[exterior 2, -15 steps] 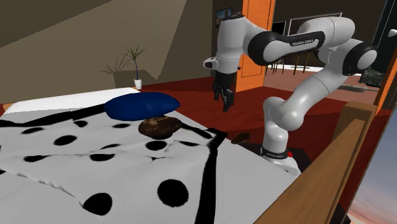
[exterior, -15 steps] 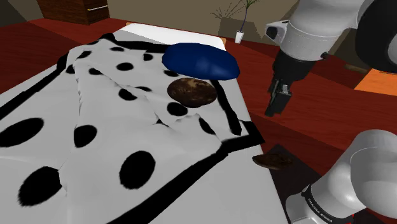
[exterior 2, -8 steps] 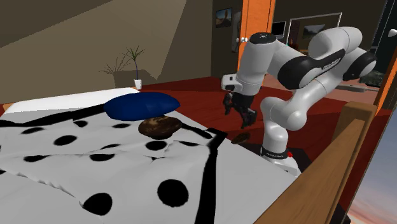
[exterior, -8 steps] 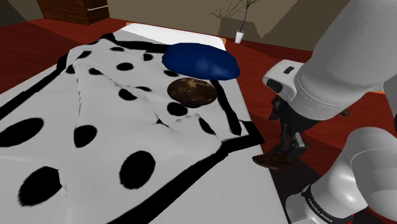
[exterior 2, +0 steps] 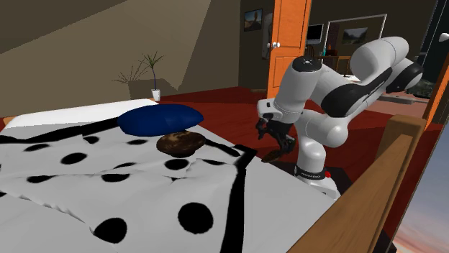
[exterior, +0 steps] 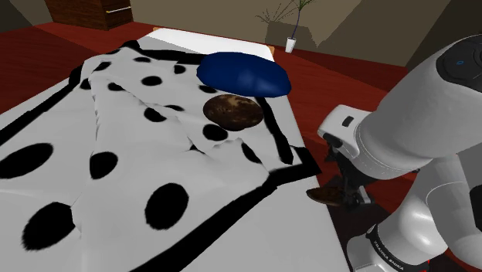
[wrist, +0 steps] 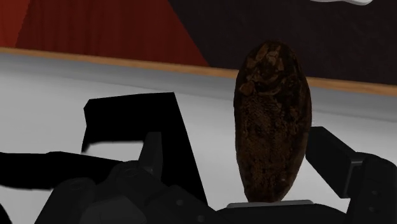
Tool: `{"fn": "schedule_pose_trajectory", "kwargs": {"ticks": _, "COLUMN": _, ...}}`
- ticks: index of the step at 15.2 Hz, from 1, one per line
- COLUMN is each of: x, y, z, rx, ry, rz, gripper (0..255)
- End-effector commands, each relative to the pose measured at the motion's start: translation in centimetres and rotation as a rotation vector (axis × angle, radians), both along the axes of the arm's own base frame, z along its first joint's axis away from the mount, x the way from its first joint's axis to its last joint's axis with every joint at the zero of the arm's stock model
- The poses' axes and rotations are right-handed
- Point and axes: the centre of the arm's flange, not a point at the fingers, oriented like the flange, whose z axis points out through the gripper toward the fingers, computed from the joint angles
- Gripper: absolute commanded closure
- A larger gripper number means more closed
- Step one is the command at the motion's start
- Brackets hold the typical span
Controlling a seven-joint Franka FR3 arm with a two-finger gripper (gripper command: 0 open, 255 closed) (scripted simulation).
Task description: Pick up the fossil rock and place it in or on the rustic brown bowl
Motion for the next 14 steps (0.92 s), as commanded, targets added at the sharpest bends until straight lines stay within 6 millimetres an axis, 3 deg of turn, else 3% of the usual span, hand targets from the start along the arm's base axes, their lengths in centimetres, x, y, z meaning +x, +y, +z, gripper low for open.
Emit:
{"fn": "schedule_pose_trajectory", "kwargs": {"ticks": 1, "x": 0.16, "y": -0.43, "z": -1.29, "rx": 0.000, "ry": 0.000, "rz": 0.000, "gripper": 0}}
{"fn": "schedule_pose_trajectory", "kwargs": {"ticks": 9, "x": 0.16, "y": -0.43, "z": -1.29, "rx": 0.000, "ry": 0.000, "rz": 0.000, "gripper": 0}}
{"fn": "schedule_pose_trajectory", "kwargs": {"ticks": 10, "x": 0.16, "y": -0.43, "z": -1.29, "rx": 0.000, "ry": 0.000, "rz": 0.000, "gripper": 255}}
{"fn": "schedule_pose_trajectory", "kwargs": {"ticks": 14, "x": 0.17, "y": -0.45, "z": -1.28, "rx": 0.000, "ry": 0.000, "rz": 0.000, "gripper": 255}}
